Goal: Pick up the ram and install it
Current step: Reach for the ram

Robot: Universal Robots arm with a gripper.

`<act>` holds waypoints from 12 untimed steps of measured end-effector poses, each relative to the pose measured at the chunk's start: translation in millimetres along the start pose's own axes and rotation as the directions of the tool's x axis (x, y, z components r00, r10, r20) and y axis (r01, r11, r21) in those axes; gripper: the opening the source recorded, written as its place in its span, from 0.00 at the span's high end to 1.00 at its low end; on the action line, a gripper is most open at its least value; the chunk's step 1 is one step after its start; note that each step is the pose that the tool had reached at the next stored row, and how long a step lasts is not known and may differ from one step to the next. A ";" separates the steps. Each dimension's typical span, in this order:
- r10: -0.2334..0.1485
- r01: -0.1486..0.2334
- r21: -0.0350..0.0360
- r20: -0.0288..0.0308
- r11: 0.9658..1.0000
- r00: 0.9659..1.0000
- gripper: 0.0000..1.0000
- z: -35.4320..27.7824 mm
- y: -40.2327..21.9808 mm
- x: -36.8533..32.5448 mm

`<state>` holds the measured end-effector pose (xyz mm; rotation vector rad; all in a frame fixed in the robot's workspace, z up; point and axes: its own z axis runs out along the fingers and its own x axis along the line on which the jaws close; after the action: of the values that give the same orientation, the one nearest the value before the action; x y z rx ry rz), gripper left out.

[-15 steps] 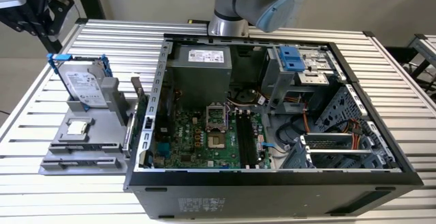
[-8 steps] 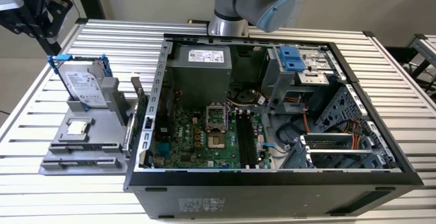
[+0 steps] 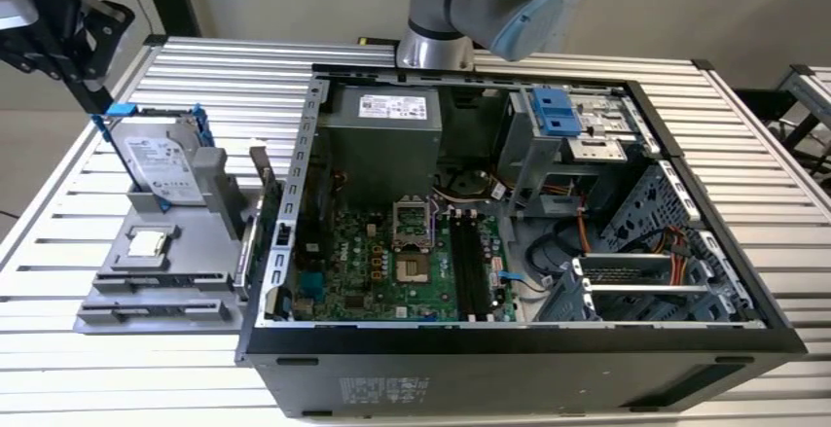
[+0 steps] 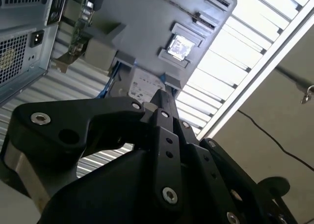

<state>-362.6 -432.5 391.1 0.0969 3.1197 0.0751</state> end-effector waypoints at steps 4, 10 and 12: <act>-0.001 0.001 0.000 0.000 1.000 1.000 1.00 -0.1 -4.1 -0.2; -0.002 0.002 0.000 0.000 1.000 1.000 1.00 -0.2 -13.6 -0.8; -0.003 0.003 0.000 0.000 1.000 1.000 1.00 -0.2 -16.4 -1.0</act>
<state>-362.6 -448.9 390.5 0.0922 3.1199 0.0750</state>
